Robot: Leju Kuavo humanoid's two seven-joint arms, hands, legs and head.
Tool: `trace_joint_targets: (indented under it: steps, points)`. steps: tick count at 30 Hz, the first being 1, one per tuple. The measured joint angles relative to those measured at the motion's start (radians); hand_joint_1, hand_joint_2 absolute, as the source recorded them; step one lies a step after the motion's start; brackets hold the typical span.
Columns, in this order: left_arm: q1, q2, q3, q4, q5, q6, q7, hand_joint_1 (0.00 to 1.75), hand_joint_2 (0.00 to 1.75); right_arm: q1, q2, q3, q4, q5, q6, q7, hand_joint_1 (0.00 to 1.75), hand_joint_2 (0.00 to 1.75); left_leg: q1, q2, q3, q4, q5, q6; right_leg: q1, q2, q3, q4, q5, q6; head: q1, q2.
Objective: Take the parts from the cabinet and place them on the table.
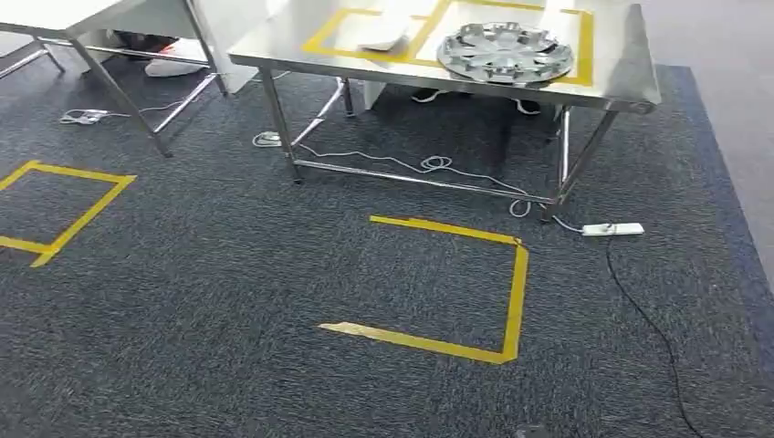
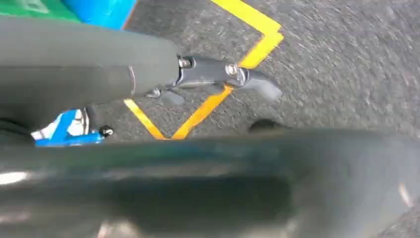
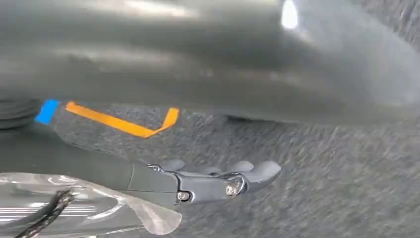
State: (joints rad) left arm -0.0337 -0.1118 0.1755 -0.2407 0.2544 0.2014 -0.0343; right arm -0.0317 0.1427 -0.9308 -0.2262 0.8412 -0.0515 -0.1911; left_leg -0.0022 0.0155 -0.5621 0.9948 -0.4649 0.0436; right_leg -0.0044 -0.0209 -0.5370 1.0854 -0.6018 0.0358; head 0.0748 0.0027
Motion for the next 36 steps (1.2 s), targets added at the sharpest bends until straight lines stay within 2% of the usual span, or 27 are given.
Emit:
trace_joint_targets:
  steps: [2,3,4,6,7,8,9,12,13,14,15,16,17,18,19,20,22,23,24,28,29,30,31,33,34,35,36]
  points:
    - [-0.003,-0.002,0.001,0.000,0.000,-0.001,0.000,0.00,0.00,0.004,0.000,0.000,0.000,0.000,-0.006,0.000,0.00,0.00,-0.002,-0.025,-0.006,0.000,0.003,0.004,-0.001,0.019,-0.080,0.169,-0.076,0.004,-0.001,0.000]
    - [-0.002,-0.003,0.001,0.000,0.000,-0.001,0.000,0.00,0.00,0.006,0.000,0.000,0.000,0.000,-0.006,0.001,0.00,0.00,-0.002,-0.039,-0.008,0.000,0.004,0.005,-0.001,0.020,-0.110,0.225,-0.089,0.005,0.000,0.000]
    - [0.000,-0.003,0.002,0.001,0.000,0.000,0.000,0.00,0.00,0.008,0.000,0.000,0.001,0.000,-0.007,0.001,0.00,0.00,-0.002,-0.053,-0.007,0.001,0.005,0.003,-0.001,0.020,-0.114,0.226,-0.073,0.005,-0.002,0.000]
    - [0.001,-0.003,0.005,0.002,0.003,0.002,0.000,0.00,0.00,0.008,0.000,0.000,0.001,0.001,-0.011,0.000,0.00,0.00,-0.002,-0.082,-0.006,0.003,0.007,0.000,-0.002,0.025,-0.059,0.099,0.016,0.003,-0.001,0.000]
    - [-0.001,-0.003,0.005,0.002,0.003,0.002,0.000,0.00,0.00,0.007,0.000,0.000,0.001,0.003,-0.012,0.000,0.00,0.00,-0.001,-0.095,-0.006,0.005,0.008,-0.002,-0.005,0.047,-0.012,-0.002,0.066,0.001,0.000,0.000]
    - [-0.002,-0.004,0.005,0.002,0.005,0.002,0.000,0.00,0.00,0.007,0.000,0.000,0.001,0.005,-0.012,0.000,0.00,0.00,-0.001,-0.106,-0.008,0.007,0.008,-0.004,-0.010,0.098,0.017,-0.072,0.081,-0.002,0.000,0.000]
    - [-0.005,-0.004,0.005,0.002,0.006,0.002,0.000,0.00,0.00,0.008,0.000,0.000,0.001,0.007,-0.012,-0.001,0.00,0.00,-0.007,-0.116,-0.014,0.015,0.007,-0.012,-0.013,0.118,0.024,-0.094,0.070,-0.004,-0.003,0.000]
    - [-0.002,-0.004,0.005,0.003,0.006,0.002,0.000,0.00,0.00,0.007,-0.001,0.005,0.001,0.021,-0.018,-0.003,0.00,0.00,0.002,-0.149,-0.023,0.007,0.019,-0.032,-0.003,0.082,0.034,-0.089,0.075,-0.022,-0.001,0.000]
    - [-0.001,-0.002,0.005,0.004,0.006,0.002,0.000,0.00,0.00,0.007,0.000,0.010,0.001,0.029,-0.025,-0.003,0.00,0.00,0.001,-0.158,-0.027,0.011,0.020,-0.037,-0.011,0.068,0.037,-0.100,0.083,-0.031,-0.002,0.000]
    - [0.000,-0.003,0.005,0.005,0.006,0.002,0.000,0.00,0.00,0.007,-0.001,0.015,0.001,0.038,-0.027,-0.003,0.00,0.00,-0.002,-0.108,-0.034,0.029,0.003,-0.039,-0.011,0.053,0.040,-0.102,0.086,-0.035,-0.003,0.000]
    - [-0.002,-0.003,0.005,0.005,0.006,0.002,0.000,0.00,0.00,0.007,-0.001,0.020,0.001,0.040,-0.030,-0.005,0.00,0.00,-0.003,-0.061,-0.058,0.082,-0.035,-0.046,-0.011,0.040,0.040,-0.103,0.086,-0.040,-0.009,0.000]
    - [-0.005,-0.003,0.005,0.005,0.006,0.002,0.000,0.00,0.00,0.010,-0.001,0.024,0.001,0.044,-0.031,-0.005,0.00,0.00,0.000,-0.039,-0.095,0.163,-0.079,-0.052,-0.009,0.023,0.040,-0.103,0.084,-0.041,-0.011,0.000]
    - [-0.007,-0.003,0.005,0.005,0.006,0.002,0.000,0.00,0.00,0.013,-0.001,0.027,0.001,0.051,-0.032,-0.005,0.00,0.00,0.003,-0.029,-0.136,0.252,-0.117,-0.056,-0.008,0.003,0.040,-0.103,0.083,-0.042,-0.010,0.000]
    - [-0.007,-0.005,0.005,0.005,0.006,0.002,0.000,0.00,0.00,0.015,-0.001,0.031,0.001,0.056,-0.035,-0.005,0.00,0.00,0.007,-0.025,-0.167,0.319,-0.139,-0.060,-0.008,-0.015,0.039,-0.103,0.081,-0.042,-0.011,0.000]
    - [-0.006,-0.005,0.005,0.005,0.006,0.002,0.000,0.00,0.00,0.015,-0.001,0.034,0.001,0.061,-0.038,-0.004,0.00,0.00,0.010,-0.023,-0.173,0.334,-0.134,-0.062,-0.008,-0.029,0.039,-0.103,0.080,-0.042,-0.010,0.000]
    - [-0.004,-0.005,0.005,0.005,0.006,0.002,0.001,0.00,0.00,0.015,-0.001,0.039,0.001,0.066,-0.042,-0.003,0.00,0.00,0.013,-0.021,-0.156,0.307,-0.109,-0.064,-0.008,-0.042,0.039,-0.103,0.078,-0.041,-0.011,0.000]
    - [-0.003,-0.004,0.005,0.005,0.005,0.002,0.001,0.00,0.00,0.013,-0.001,0.050,0.001,0.076,-0.047,-0.002,0.00,0.00,0.015,0.002,-0.065,0.139,-0.025,-0.062,-0.009,-0.067,0.050,-0.103,0.072,-0.037,-0.010,0.000]
    - [-0.004,-0.004,0.005,0.005,0.005,0.002,0.001,0.00,0.00,0.013,-0.001,0.056,0.002,0.081,-0.047,-0.001,0.00,0.00,0.014,0.048,-0.016,0.051,0.005,-0.059,-0.008,-0.078,0.056,-0.103,0.069,-0.031,-0.011,0.000]
    - [-0.009,-0.005,0.005,0.005,0.004,0.002,0.001,0.00,0.00,0.015,-0.001,0.058,0.002,0.085,-0.047,0.000,0.00,0.00,0.000,0.082,-0.003,0.017,-0.013,-0.055,0.002,-0.088,0.045,-0.098,0.059,-0.022,-0.013,0.000]
    - [-0.005,-0.004,0.005,0.005,-0.001,0.002,0.002,0.00,0.00,0.005,-0.001,0.077,0.004,0.101,-0.055,0.002,0.00,0.00,0.001,0.028,-0.006,0.014,-0.012,-0.026,0.000,-0.129,0.076,-0.109,0.050,-0.001,-0.009,0.000]
    - [-0.004,-0.004,0.005,0.005,-0.003,0.001,0.005,0.00,0.00,0.005,-0.001,0.083,0.005,0.108,-0.059,0.004,0.00,0.00,0.006,0.018,-0.005,0.011,-0.008,-0.020,-0.004,-0.075,0.067,-0.091,0.034,0.008,-0.004,0.000]
    - [-0.007,-0.004,0.005,0.005,-0.008,0.002,0.010,0.00,0.00,0.007,-0.001,0.087,0.006,0.117,-0.064,0.006,0.00,0.00,0.007,0.009,-0.006,0.011,-0.006,-0.013,-0.007,-0.021,0.045,-0.045,0.003,0.008,0.002,0.000]
    - [-0.009,-0.004,0.005,0.005,-0.013,0.002,0.013,0.00,0.00,0.010,-0.001,0.094,0.007,0.127,-0.069,0.011,0.00,0.00,0.006,-0.004,-0.008,0.011,-0.005,-0.010,-0.006,0.004,0.007,0.034,-0.037,0.008,0.003,0.000]
    - [-0.014,-0.005,0.004,0.005,-0.023,0.005,0.018,0.00,0.00,0.015,-0.001,0.111,0.012,0.153,-0.075,0.023,0.00,0.00,0.002,-0.035,-0.010,0.012,-0.006,-0.006,-0.005,0.019,-0.083,0.203,-0.098,0.005,0.004,0.000]
    - [-0.014,-0.005,0.002,0.005,-0.029,0.006,0.023,0.00,0.00,0.019,-0.001,0.120,0.015,0.167,-0.079,0.029,0.00,0.00,-0.001,-0.052,-0.009,0.012,-0.006,-0.005,-0.005,0.020,-0.111,0.241,-0.095,0.002,0.003,0.000]
    - [-0.015,-0.005,0.000,0.005,-0.032,0.011,0.029,0.00,0.00,0.021,-0.001,0.130,0.016,0.177,-0.080,0.033,0.00,0.00,-0.003,-0.066,-0.007,0.012,-0.006,-0.005,-0.004,0.021,-0.112,0.223,-0.065,-0.003,0.003,0.000]
    - [-0.018,-0.005,-0.003,0.005,-0.034,0.016,0.038,0.00,0.00,0.020,-0.001,0.139,0.016,0.187,-0.083,0.037,0.00,0.00,-0.005,-0.082,-0.006,0.012,-0.006,-0.005,-0.004,0.025,-0.092,0.159,-0.016,-0.009,0.003,0.000]
